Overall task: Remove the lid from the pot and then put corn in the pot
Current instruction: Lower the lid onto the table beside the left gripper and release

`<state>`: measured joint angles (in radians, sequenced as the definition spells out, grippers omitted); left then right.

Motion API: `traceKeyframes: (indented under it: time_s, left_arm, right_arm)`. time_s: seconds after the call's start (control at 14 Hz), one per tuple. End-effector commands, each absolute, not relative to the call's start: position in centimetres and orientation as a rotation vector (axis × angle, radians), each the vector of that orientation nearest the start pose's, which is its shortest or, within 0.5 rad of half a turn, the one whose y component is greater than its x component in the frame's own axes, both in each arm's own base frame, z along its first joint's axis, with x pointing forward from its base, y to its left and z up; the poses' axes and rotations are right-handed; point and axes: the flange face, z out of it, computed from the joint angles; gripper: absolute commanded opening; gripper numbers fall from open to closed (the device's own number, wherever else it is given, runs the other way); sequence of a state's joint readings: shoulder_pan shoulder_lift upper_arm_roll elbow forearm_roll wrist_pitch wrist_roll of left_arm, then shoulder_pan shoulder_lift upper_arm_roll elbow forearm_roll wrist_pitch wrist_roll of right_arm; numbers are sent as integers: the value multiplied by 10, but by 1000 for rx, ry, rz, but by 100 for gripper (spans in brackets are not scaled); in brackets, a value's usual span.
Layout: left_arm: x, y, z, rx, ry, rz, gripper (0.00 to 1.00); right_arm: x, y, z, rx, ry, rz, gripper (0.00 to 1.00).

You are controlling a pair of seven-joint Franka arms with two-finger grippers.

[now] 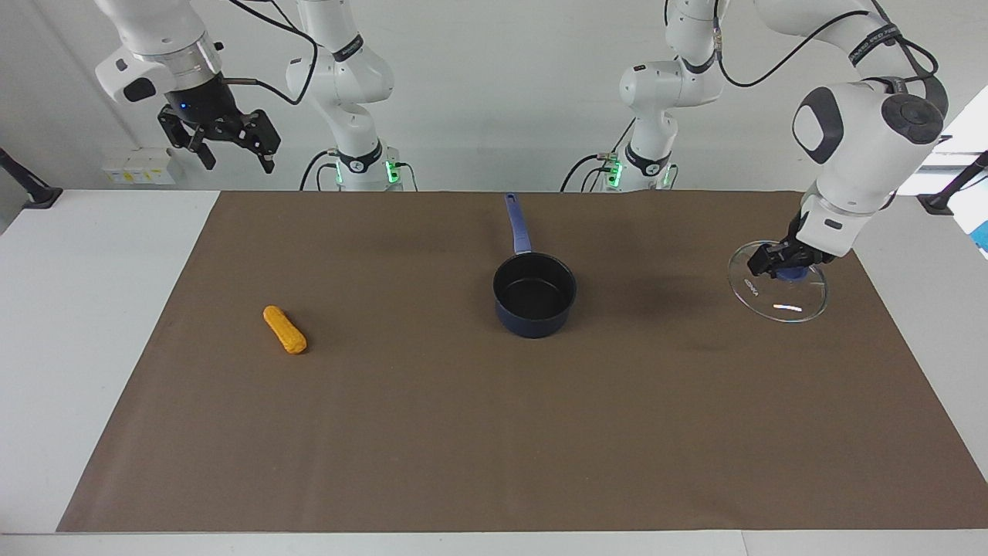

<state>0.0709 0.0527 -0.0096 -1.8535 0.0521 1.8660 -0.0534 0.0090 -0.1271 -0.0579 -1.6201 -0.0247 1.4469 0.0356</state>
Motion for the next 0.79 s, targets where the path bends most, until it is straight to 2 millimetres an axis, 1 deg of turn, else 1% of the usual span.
traceKeyframes:
  time_s: [0.0, 0.14, 0.29, 0.43, 0.5, 0.57, 0.64, 0.71]
  left_arm:
    - [554, 72, 480, -3111, -90, 59, 0]
    - [546, 101, 462, -3129, -95, 70, 0]
    - [536, 128, 439, -3137, -50, 80, 0]
    - [519, 165, 409, -3195, -131, 30, 0]
    - [515, 172, 401, -3200, -38, 14, 0]
    - [510, 189, 393, -3201, -29, 5, 0]
    - [508, 199, 388, -3201, -39, -2, 0]
    - [505, 202, 379, -3202, -33, 5, 0]
  right_arm:
    - [496, -29, 660, -3145, 129, 78, 100]
    - [496, -29, 660, -3145, 129, 78, 100]
    - [496, -29, 660, -3145, 129, 78, 100]
    - [496, -29, 660, -3145, 129, 78, 100]
    - [496, -29, 660, -3145, 129, 78, 100]
    - [496, -29, 660, -3145, 129, 78, 100]
    - [496, -29, 660, -3145, 129, 78, 100]
    - [496, -29, 660, -3145, 129, 78, 100]
